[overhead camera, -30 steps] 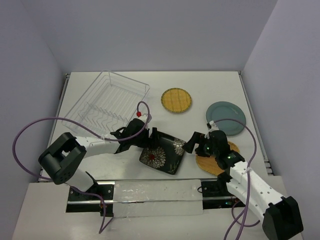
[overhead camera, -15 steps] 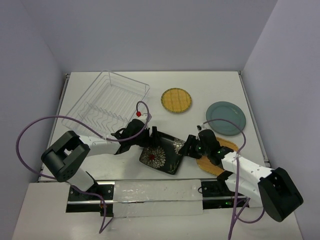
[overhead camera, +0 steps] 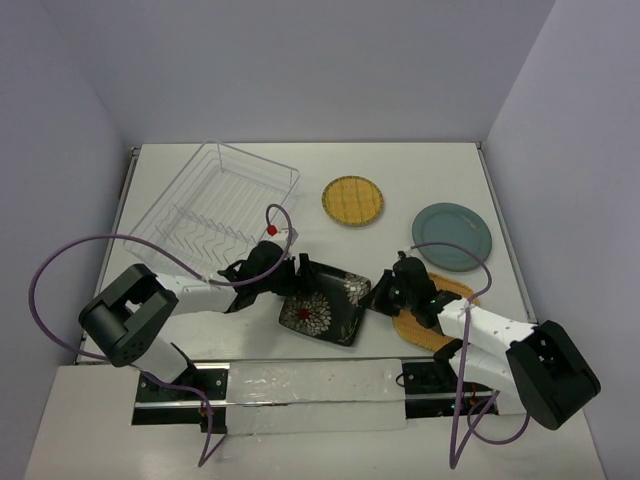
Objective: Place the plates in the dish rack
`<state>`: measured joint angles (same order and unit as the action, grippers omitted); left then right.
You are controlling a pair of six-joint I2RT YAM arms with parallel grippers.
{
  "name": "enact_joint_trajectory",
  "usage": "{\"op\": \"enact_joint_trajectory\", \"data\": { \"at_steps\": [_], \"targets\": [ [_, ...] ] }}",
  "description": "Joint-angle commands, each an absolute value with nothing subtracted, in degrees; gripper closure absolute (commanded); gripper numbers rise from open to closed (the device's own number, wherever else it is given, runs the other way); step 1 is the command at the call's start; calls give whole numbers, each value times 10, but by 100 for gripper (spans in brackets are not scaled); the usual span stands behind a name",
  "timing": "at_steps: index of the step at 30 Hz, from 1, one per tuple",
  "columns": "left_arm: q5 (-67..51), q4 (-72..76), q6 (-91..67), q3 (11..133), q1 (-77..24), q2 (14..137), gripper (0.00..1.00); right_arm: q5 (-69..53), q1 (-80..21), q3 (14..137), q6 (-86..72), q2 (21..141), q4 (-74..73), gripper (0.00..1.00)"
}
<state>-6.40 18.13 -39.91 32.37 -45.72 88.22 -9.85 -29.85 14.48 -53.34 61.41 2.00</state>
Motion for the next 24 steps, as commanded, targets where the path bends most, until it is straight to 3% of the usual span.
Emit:
{"op": "enact_joint_trajectory", "data": {
  "at_steps": [1,5,12,17,18,22,24],
  "targets": [
    [-96,130,-413,294,-464,891,20,-29,-297,136,-526,645,17,100],
    [-103,134,-423,283,-463,890,27,-31,-285,127,-528,654,20,100],
    [-126,155,-438,265,-464,895,55,-19,-279,122,-527,664,23,100],
    [-173,198,-439,268,-464,889,94,-33,-279,117,-526,681,43,100],
    [-175,198,-437,271,-464,886,98,-35,-279,117,-526,682,45,100],
    [-205,211,-431,279,-464,852,99,-41,-279,113,-523,689,58,100],
    [-221,215,-425,284,-465,830,95,-46,-279,112,-524,688,65,100]
  ]
}}
